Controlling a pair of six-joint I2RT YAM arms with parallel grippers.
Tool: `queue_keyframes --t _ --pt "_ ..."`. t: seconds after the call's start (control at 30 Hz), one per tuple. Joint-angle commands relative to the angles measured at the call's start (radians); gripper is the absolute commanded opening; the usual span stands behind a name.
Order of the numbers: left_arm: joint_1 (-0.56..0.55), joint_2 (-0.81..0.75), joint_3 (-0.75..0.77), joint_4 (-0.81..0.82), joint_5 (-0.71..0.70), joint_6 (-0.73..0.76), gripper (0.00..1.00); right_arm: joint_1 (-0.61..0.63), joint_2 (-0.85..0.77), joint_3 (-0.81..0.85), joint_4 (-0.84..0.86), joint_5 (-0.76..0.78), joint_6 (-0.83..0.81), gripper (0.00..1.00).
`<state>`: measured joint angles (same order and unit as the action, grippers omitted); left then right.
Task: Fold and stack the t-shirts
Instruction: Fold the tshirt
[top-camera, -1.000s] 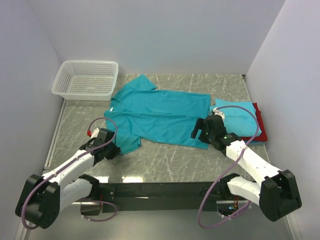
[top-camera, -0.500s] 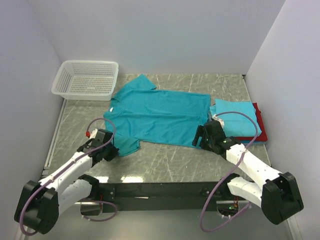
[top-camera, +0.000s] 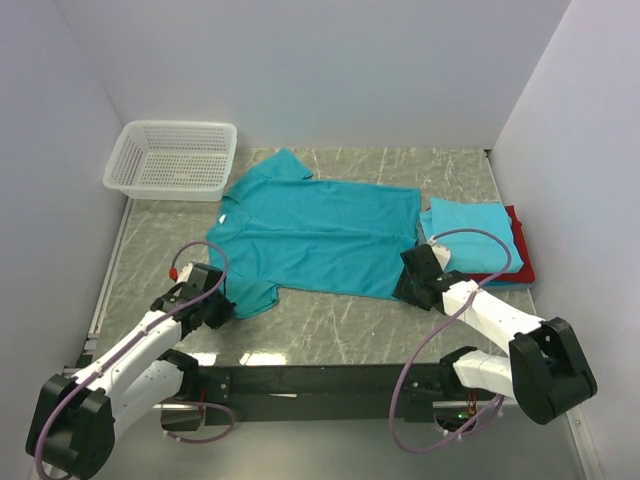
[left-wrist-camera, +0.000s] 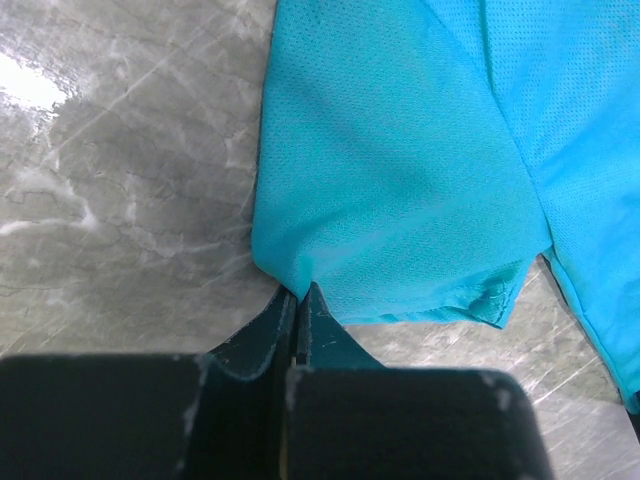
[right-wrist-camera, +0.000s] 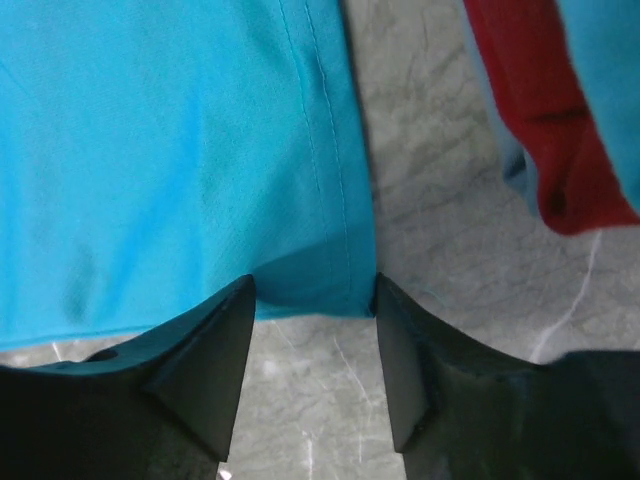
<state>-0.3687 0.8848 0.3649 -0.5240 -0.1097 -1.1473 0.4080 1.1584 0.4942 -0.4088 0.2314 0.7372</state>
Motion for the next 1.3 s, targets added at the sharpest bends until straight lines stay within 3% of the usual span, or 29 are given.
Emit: queue_keyframes --t 0.0,0.1,0.17,0.23,0.3,0.47,0.77,0.93,1.07,1.27 --pt "0.002 -0.021 0.002 -0.014 0.005 -0.014 0.0 0.005 0.021 0.02 0.037 0.051 0.033 0.56" --pt "0.002 -0.04 -0.001 -0.019 0.015 -0.019 0.0 0.005 0.041 0.01 0.05 0.066 0.042 0.55" --pt "0.002 -0.046 -0.001 -0.028 0.021 -0.022 0.0 0.005 0.063 0.015 0.054 0.066 0.044 0.47" --pt "0.002 -0.059 0.002 -0.04 0.025 -0.028 0.0 0.005 0.067 0.014 0.057 0.065 0.048 0.3" --pt "0.002 -0.076 0.006 -0.062 0.024 -0.032 0.0 0.003 0.067 0.012 0.047 0.072 0.053 0.26" --pt "0.001 -0.102 0.031 -0.125 0.05 -0.078 0.0 0.005 0.029 0.006 0.013 0.074 0.048 0.0" --pt "0.001 -0.227 0.085 -0.315 0.028 -0.157 0.01 0.012 -0.14 -0.025 -0.099 -0.021 0.057 0.0" --pt "0.001 -0.27 0.1 -0.408 0.036 -0.209 0.01 0.043 -0.229 -0.04 -0.249 -0.044 0.116 0.0" --pt "-0.004 -0.323 0.137 -0.459 0.053 -0.204 0.01 0.092 -0.305 -0.056 -0.265 -0.118 0.163 0.0" --pt "-0.024 -0.365 0.155 -0.499 0.071 -0.197 0.01 0.241 -0.338 -0.013 -0.39 -0.034 0.274 0.0"
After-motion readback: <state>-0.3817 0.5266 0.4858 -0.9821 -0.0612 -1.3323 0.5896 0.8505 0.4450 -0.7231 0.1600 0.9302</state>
